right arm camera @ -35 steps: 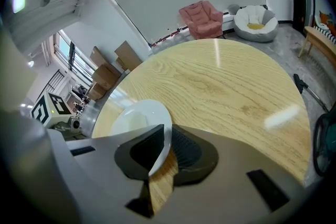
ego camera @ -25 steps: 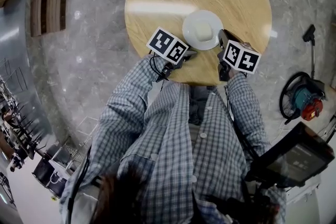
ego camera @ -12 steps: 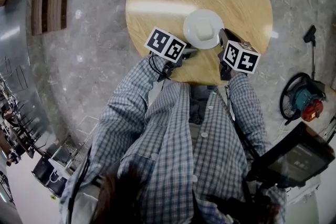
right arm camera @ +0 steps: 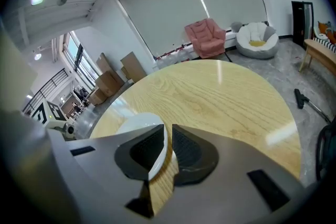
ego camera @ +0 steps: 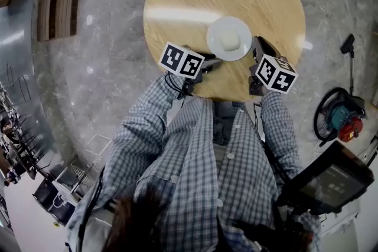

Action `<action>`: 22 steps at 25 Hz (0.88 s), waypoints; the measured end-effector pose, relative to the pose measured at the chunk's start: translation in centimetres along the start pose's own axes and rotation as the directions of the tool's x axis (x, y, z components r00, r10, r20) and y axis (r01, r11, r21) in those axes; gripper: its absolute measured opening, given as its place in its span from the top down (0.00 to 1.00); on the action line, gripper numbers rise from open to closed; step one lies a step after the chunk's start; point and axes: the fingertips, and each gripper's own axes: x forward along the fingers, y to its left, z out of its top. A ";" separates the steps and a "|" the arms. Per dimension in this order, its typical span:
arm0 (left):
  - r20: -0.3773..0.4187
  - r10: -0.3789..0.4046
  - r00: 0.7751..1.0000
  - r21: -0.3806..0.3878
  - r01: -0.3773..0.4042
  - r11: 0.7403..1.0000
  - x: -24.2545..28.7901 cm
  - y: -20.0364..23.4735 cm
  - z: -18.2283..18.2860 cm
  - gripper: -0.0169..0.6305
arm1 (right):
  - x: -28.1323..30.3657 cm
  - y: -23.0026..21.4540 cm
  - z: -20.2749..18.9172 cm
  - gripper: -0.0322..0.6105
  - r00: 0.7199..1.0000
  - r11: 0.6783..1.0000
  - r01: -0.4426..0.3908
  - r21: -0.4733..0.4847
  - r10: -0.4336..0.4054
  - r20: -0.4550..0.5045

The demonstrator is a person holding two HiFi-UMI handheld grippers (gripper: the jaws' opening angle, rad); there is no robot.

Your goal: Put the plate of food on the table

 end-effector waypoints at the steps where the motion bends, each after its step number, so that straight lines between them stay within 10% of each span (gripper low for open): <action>1: 0.027 -0.010 1.000 -0.003 0.010 1.000 -0.2 -0.1 0.3 0.79 | -0.2 0.2 0.4 0.87 1.000 1.000 -0.011 -0.006 0.011 0.018; 7: 0.196 -0.006 0.981 -0.011 0.008 1.000 -1.6 -0.5 2.2 0.96 | -1.4 1.7 1.3 0.94 0.993 0.996 -0.091 -0.014 0.092 0.069; 22: 0.361 -0.029 0.932 0.197 -0.045 0.979 -4.1 -4.7 6.4 0.96 | -4.2 3.4 4.2 0.94 0.976 0.987 -0.130 -0.093 0.144 0.164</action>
